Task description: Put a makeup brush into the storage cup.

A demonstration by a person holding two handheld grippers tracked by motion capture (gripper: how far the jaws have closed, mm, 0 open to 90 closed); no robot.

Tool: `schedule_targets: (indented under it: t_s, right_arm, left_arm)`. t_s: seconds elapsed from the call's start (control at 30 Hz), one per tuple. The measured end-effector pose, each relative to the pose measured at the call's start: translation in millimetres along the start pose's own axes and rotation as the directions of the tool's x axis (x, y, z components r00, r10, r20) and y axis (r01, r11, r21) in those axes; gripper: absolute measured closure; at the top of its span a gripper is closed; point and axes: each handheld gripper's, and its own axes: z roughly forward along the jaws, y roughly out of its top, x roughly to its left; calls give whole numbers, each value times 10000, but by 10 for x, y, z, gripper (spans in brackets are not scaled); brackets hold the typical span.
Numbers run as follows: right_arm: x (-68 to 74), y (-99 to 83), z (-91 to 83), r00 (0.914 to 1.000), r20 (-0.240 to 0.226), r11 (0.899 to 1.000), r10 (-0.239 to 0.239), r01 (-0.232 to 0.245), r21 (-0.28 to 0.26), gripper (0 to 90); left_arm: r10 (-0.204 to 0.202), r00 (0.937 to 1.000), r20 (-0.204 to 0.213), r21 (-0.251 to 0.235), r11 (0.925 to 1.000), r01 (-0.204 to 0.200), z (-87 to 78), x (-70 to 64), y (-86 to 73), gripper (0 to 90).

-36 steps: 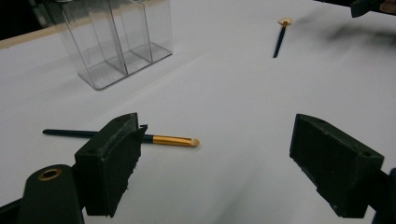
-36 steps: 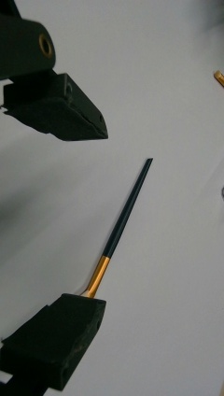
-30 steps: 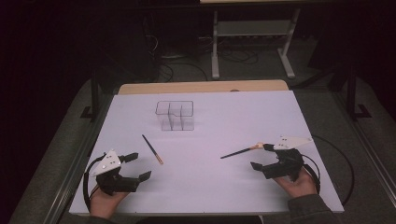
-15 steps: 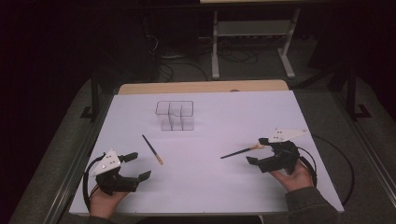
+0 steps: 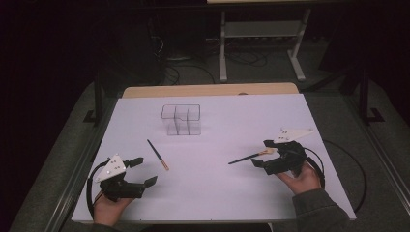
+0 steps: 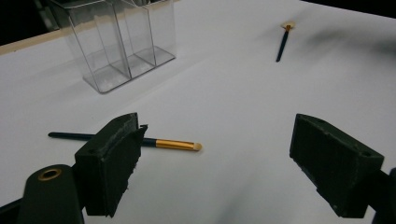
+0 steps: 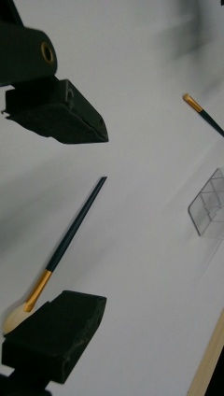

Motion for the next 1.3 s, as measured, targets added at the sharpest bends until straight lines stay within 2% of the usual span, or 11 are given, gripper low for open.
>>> schedule_targets:
  t_s: [0.1,0.17,0.27,0.33,0.63,0.87,1.3]
  right_arm:
    - [12,48,11,10000,-44,10000,-16,16,37,167]
    - [25,104,38,9999,-62,9999,-116,116,44,167]
    - [59,195,86,9995,-159,9996,-267,269,86,169]
    - [69,219,101,9996,-217,9997,-198,201,145,170]
    - [145,422,295,9978,-573,9986,-341,364,388,170]
    - [156,463,344,9974,-612,9981,-388,416,451,170]
    - [144,506,322,9977,-568,9983,-360,385,431,171]
  left_arm:
    - [-61,10000,-12,-70,10000,60,7,-5,-2,159]
    - [58,10000,-3,-63,10000,-58,5,4,-1,159]
    - [-39,10000,-18,-115,9999,39,-2,1,-2,159]
    - [-54,10000,-26,-138,9999,53,-8,2,-2,159]
    - [-23,10000,-31,-148,9999,23,-20,19,-5,158]
    - [-81,10000,-55,-165,9998,80,-24,27,-3,159]
    - [-209,9998,-79,-268,9994,207,-38,36,2,158]
